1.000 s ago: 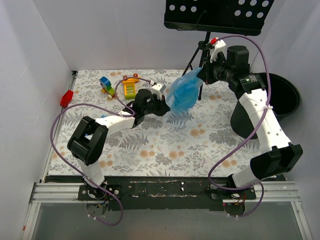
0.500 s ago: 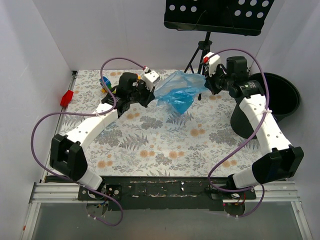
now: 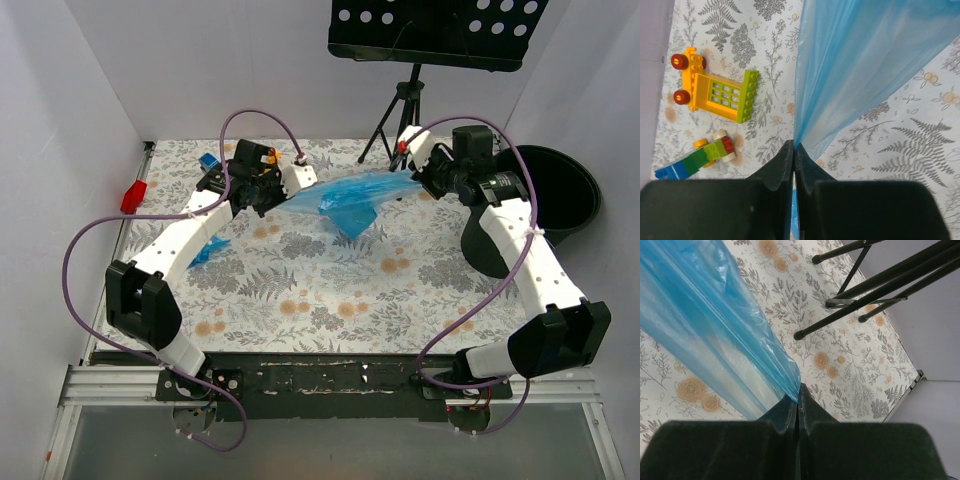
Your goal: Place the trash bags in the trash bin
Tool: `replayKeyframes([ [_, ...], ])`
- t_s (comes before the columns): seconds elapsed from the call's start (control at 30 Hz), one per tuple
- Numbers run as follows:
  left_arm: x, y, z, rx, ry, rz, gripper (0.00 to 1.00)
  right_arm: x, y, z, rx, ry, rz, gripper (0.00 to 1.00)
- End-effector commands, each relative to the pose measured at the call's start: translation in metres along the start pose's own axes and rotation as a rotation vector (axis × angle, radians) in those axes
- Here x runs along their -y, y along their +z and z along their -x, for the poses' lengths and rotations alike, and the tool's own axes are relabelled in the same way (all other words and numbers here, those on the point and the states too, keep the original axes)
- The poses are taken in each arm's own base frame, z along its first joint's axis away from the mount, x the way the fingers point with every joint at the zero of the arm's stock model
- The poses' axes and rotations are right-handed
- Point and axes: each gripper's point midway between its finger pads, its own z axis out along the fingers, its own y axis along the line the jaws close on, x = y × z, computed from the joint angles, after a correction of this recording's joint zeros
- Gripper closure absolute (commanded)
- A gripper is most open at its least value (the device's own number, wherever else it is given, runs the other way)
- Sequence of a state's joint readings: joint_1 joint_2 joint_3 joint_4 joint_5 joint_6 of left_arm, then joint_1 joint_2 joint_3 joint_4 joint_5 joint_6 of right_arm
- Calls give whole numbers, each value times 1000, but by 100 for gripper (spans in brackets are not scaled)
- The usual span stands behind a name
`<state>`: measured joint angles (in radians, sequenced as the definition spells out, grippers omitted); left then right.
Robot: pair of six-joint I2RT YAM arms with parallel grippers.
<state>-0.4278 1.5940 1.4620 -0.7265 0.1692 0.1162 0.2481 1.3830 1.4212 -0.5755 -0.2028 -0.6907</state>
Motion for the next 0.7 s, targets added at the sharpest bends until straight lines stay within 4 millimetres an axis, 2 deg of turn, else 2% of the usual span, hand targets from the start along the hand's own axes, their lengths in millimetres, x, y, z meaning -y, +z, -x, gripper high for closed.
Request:
replayKeyframes([
  [0.0,-28,-21,-3,-55,235,75,100,13,-10,5,23,-108,-46,99],
  [0.2,-39,-29,-17,-124,583,46,100,7,-7,-7,-14,-292,7,99],
  [0.3,-63,-34,-6,-105,688,137,100,6,-8,-12,-27,-339,10,99],
  [0.37,-78,-36,6,-88,689,200,100,7,-8,-13,-28,-336,3,99],
  [0.43,-89,-34,16,-74,644,234,100,6,-8,-12,-26,-301,-3,99],
  [0.5,-99,-41,39,1,530,252,100,11,-11,0,2,-222,-27,99],
  [0.6,-93,-45,62,90,284,170,100,13,-10,19,43,-44,-17,99],
  [0.67,-82,-46,78,159,103,97,100,15,-9,36,77,99,-9,99],
])
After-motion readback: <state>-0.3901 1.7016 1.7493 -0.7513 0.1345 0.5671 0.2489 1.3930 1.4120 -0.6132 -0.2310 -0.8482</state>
